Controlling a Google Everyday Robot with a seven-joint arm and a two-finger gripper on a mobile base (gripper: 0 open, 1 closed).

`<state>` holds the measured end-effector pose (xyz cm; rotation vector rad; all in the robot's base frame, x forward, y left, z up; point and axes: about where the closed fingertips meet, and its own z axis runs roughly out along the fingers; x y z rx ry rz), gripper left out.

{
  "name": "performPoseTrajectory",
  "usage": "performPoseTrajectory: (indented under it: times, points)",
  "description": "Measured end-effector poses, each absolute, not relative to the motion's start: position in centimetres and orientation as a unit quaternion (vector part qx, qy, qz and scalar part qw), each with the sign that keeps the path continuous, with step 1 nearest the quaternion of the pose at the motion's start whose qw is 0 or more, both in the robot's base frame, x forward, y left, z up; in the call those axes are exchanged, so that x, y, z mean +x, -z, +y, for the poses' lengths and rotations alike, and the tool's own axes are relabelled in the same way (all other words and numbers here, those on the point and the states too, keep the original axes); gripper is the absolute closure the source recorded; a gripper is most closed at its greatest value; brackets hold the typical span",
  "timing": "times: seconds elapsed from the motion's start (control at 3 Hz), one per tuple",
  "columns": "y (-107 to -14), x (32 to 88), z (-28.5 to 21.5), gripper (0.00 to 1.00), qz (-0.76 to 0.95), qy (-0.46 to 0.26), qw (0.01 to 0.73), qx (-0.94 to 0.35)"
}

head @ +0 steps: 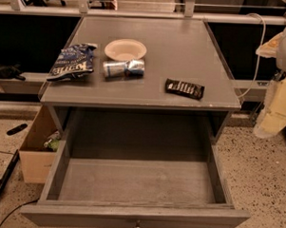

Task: Place rxbar chocolate into top drawer

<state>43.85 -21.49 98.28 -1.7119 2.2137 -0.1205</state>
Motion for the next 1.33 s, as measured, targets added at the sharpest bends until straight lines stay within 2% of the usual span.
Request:
performPoseTrajectory:
  times: [0.33,0.67,1.0,1.33]
  points:
    - [-98.3,43.9,-21.5,0.00,0.779,0.042,0.170,-0.602]
    - [-98.2,44.7,-21.0,0.00,0.769,0.026,0.209,-0.604]
    - [-97.9,48.2,-20.5,0.00,0.748,-0.023,0.289,-0.597]
    - [-96.1,51.9,-18.2,0.00,0.729,-0.095,0.333,-0.590]
